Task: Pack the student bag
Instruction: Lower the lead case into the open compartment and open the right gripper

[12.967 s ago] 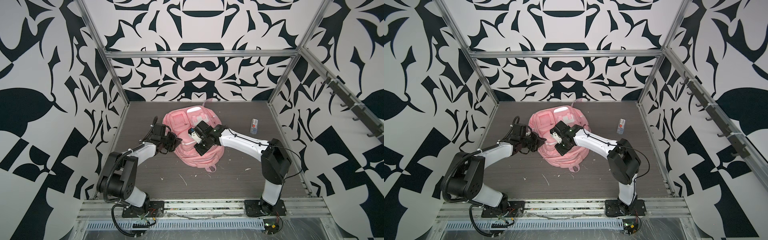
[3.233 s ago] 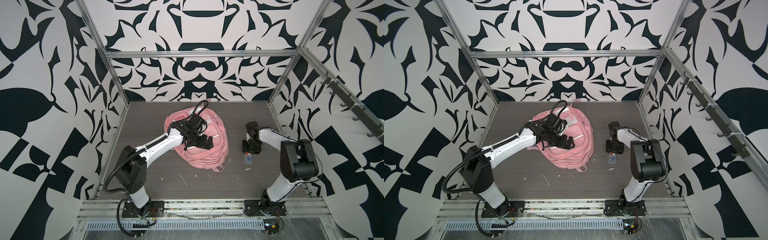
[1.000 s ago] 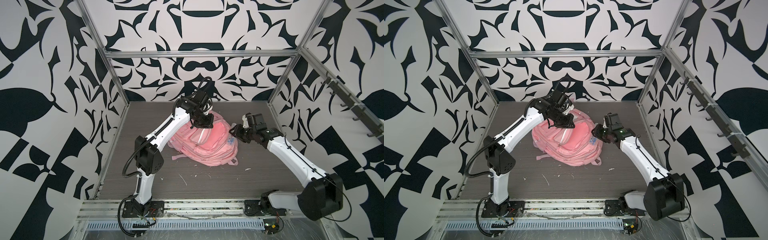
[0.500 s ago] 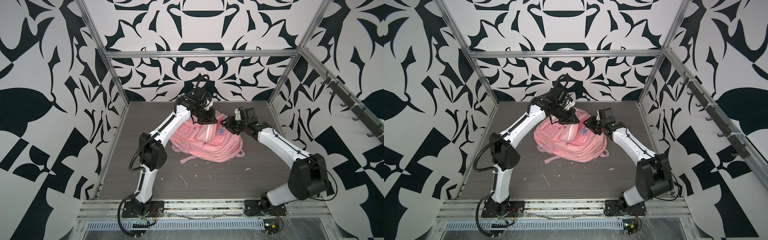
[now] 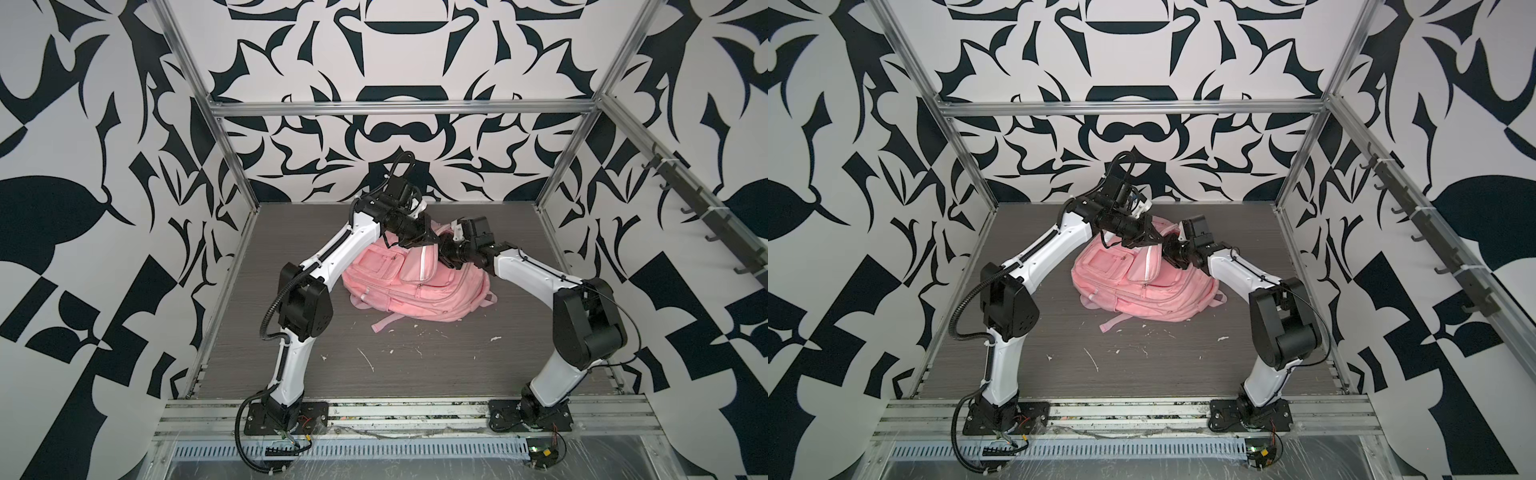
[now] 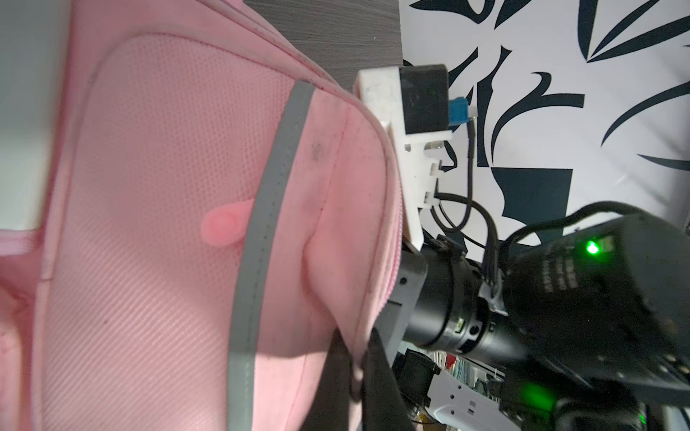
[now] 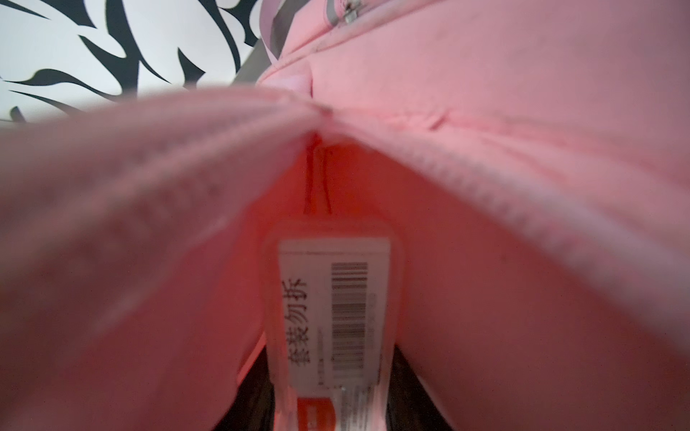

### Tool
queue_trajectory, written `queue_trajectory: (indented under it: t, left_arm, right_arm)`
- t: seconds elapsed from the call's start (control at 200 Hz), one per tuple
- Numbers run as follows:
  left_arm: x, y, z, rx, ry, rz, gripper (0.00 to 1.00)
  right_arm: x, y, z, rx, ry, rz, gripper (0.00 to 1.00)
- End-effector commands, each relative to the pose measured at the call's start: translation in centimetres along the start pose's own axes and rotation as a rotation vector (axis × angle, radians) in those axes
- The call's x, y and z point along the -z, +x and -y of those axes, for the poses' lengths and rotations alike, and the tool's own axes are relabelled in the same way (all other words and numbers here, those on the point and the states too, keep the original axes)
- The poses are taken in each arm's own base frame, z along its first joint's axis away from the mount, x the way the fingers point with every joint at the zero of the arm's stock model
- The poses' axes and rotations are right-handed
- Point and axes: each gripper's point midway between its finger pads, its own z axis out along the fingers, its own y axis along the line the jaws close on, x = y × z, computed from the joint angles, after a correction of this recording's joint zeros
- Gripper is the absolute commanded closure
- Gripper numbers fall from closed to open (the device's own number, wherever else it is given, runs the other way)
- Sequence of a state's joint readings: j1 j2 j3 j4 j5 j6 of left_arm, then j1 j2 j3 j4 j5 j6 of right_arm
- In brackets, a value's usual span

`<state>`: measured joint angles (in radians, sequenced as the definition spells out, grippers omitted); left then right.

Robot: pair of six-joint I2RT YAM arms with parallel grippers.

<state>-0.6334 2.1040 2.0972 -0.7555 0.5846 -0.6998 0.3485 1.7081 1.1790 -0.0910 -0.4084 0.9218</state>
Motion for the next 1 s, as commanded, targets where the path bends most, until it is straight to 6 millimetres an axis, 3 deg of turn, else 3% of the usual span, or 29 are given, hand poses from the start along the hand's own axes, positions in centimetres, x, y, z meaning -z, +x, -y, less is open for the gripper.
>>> queue_trajectory:
  t: [0.0, 0.23, 0.34, 0.545, 0.715, 1.0]
  left_arm:
    - [3.2, -0.8, 4.3, -0.085, 0.143, 0.062, 1.0]
    - [4.0, -1.5, 2.7, -0.048, 0.139, 0.081, 1.0]
    - [4.4, -2.0, 2.0, -0.034, 0.14, 0.09, 1.0]
    - [4.7, -2.8, 0.8, 0.002, 0.143, 0.097, 1.0]
    - [4.0, -3.4, 0.0, 0.04, 0.16, 0.092, 1.0]
    - [1.6, -5.4, -1.3, 0.145, 0.196, 0.116, 1.0]
  right_arm:
    - [0.7, -0.2, -3.3, 0.069, -0.097, 0.017, 0.77]
    - [2.8, 0.7, -4.2, 0.18, -0.077, -0.017, 0.38]
    - [4.0, 1.2, -4.0, 0.201, -0.076, -0.003, 0.27]
    - [7.0, 2.3, -4.2, 0.259, -0.085, 0.029, 0.25]
    - [9.7, 3.9, -1.8, 0.293, -0.025, 0.071, 0.24]
    - [9.9, 6.7, -0.5, 0.387, 0.019, 0.021, 0.26]
